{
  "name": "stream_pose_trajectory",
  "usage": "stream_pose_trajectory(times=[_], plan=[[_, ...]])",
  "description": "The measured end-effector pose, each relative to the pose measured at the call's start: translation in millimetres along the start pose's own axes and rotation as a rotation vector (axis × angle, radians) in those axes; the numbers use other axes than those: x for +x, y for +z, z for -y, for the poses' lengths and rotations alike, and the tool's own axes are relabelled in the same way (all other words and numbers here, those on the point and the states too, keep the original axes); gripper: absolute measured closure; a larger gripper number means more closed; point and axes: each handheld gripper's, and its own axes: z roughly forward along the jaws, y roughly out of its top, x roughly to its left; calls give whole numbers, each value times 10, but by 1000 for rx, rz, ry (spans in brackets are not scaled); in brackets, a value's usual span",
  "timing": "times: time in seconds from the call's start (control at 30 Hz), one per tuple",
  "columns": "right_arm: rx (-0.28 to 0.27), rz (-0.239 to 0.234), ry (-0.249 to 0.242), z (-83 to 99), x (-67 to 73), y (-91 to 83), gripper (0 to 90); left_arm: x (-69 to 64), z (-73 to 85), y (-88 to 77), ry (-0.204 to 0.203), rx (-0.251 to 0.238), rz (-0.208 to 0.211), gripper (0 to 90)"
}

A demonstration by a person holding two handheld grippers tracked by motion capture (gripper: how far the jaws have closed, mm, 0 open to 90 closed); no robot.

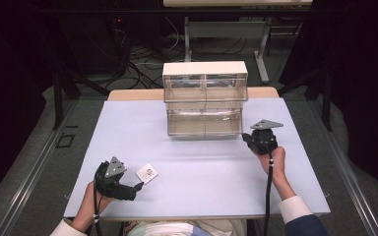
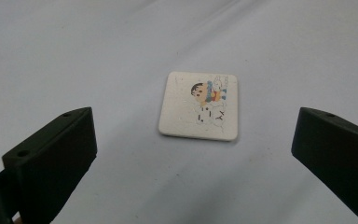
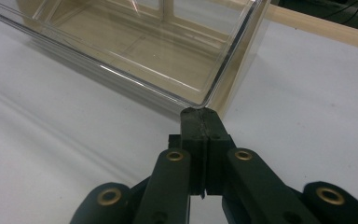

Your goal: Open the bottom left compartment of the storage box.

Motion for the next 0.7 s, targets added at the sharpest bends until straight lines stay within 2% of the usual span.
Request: stream_pose_trajectory(times=[0.47,0.7], plan=[[-35,5,7,-43,27,-63,900,1,-2,2,-1,3,3,3],[-48,-10,5,-62,24,-75,900,4,-4,5,2,6,4,3]])
